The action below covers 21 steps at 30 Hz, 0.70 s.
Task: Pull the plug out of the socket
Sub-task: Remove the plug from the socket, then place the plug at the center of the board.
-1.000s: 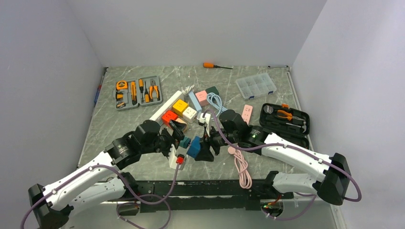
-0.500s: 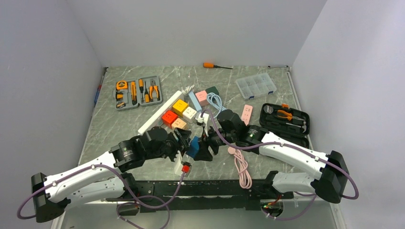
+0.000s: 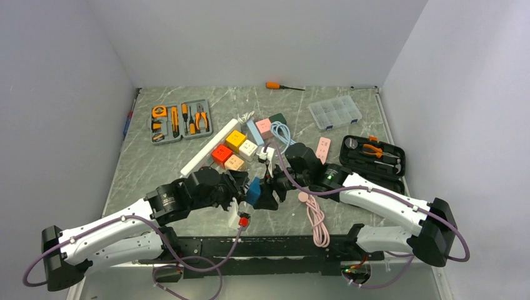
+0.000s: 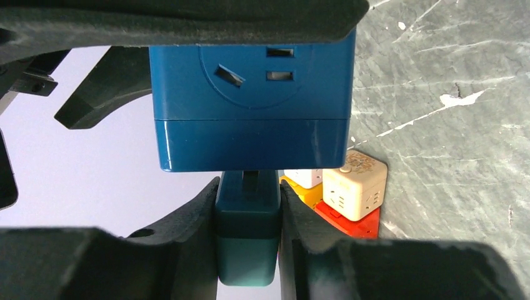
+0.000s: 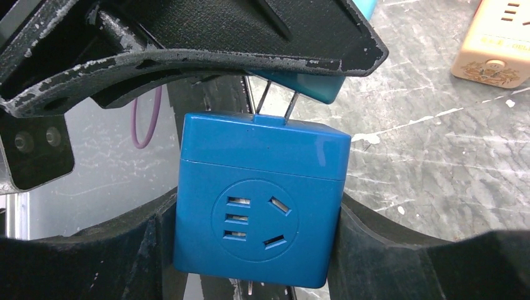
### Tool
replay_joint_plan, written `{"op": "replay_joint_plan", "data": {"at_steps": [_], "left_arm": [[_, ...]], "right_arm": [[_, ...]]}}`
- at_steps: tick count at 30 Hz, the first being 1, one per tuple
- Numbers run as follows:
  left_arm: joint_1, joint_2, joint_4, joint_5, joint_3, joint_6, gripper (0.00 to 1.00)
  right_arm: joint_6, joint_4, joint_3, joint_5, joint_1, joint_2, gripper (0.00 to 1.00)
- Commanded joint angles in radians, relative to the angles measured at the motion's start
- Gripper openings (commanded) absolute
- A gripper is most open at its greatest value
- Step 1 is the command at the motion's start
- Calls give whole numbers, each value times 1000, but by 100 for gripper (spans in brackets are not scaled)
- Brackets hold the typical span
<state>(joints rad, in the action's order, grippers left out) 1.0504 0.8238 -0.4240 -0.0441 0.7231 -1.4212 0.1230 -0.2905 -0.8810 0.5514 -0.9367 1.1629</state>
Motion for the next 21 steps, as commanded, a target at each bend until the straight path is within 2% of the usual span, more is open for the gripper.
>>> {"op": "replay_joint_plan", "data": {"at_steps": [1,9,12,21], "left_arm": [[5,6,96,18,10,-18,0],[0,17,97,65,-26,-20,0],[-36,20,22,54,-16,11,0],[-159,43,138,115,-158,-76,0]], "right_arm": [[2,48,-16,0,-4,-33,0],[24,5,-32,-30,17,-11,0],[37,-9,-20,-33,30,-20,0],[68,-88,44,-66,57,-39,0]]}}
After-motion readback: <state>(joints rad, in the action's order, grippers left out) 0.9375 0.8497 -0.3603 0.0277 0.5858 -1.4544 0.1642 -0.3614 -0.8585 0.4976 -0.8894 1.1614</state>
